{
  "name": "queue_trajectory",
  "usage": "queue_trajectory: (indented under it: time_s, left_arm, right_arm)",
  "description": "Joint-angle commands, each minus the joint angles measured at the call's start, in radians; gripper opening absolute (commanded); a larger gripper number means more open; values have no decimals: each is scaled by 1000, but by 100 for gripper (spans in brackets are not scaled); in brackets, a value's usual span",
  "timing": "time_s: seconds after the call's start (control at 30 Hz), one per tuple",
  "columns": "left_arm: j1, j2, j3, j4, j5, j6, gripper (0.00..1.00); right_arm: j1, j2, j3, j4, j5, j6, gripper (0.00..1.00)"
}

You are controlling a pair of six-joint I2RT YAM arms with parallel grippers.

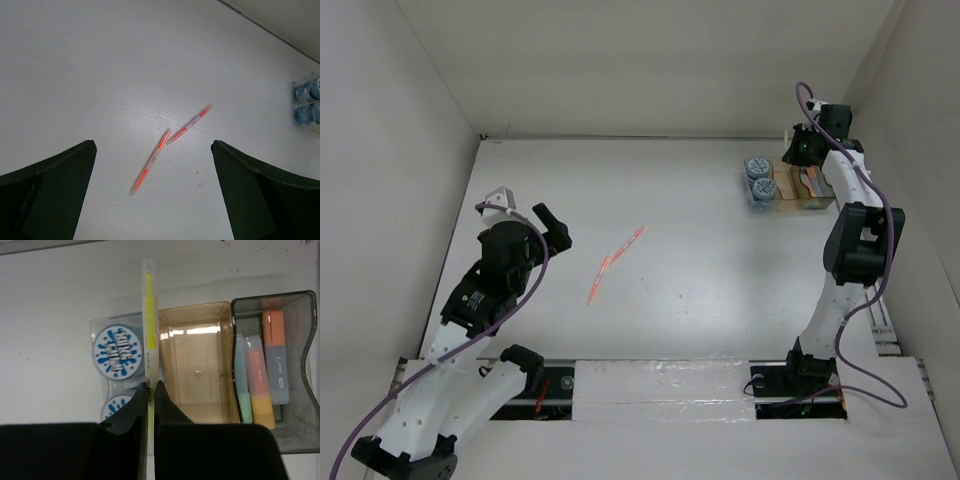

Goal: Sort the stationery into containers
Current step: Place the pen in the storage box.

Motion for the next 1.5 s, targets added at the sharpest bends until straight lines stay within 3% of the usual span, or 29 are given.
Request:
queue_trajectory:
  time_s: [0.0,0.23,0.9,1.13,1.3,1.47]
  left_arm:
    - [-2,-11,7,41,16,21,100]
    - [-2,-11,7,41,25,30,100]
    - [-2,-57,7,50,25,30,100]
    - [-2,-66,7,50,25,30,100]
    - [-2,-66,7,50,25,30,100]
    - [-2,-75,7,50,25,30,100]
  right_arm:
    - [-50,57,63,4,18,-3,0]
    - [-73,49,-10,97,55,57,0]
    - [-54,97,-66,102,66,132,0]
    - [-34,97,-66,84,84,132,20]
    - [-24,77,-75,75,98,132,45]
    - [-15,43,-75,64,124,132,49]
